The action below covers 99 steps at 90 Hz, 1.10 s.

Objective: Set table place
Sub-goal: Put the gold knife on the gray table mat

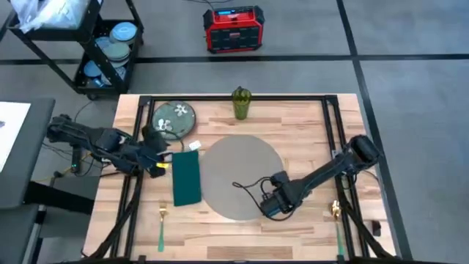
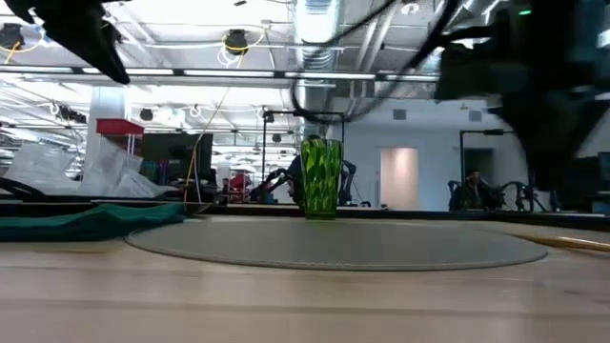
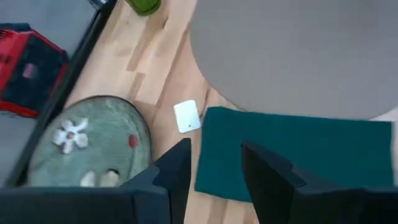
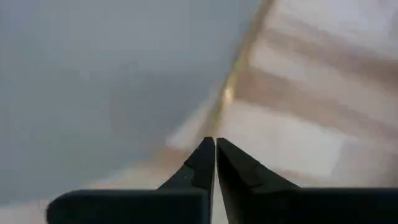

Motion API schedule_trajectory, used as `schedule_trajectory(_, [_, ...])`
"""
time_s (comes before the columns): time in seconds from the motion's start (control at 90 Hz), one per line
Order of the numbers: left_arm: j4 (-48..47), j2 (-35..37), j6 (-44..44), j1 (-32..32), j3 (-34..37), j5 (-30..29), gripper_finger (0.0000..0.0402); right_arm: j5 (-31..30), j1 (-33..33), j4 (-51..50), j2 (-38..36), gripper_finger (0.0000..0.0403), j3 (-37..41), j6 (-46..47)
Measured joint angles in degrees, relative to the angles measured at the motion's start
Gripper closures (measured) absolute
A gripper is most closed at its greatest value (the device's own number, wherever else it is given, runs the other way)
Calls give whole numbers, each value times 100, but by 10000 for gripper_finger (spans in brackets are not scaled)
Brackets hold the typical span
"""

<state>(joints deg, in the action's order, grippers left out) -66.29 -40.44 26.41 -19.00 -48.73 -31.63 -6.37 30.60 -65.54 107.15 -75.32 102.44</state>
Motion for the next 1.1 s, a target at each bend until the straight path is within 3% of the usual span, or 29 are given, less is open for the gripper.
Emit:
schedule_trajectory(0.289, [39, 686, 110, 0, 109, -1, 279, -110, 579, 1146, 2, 251, 519, 2032])
schedule_trajectory(0.489, [47, 643, -8, 0, 109, -10, 279, -106, 447, 1125, 2, 192, 710, 2184])
schedule_trajectory(0.889, [38, 631, 78, 0, 109, -16, 279, -52, -112, 1738, -19, 216, 1092, 1302])
schedule_trajectory(1.1, [23, 634, 54, 0, 109, -21, 279, 197, -114, 1534, -14, 289, 1092, 1409])
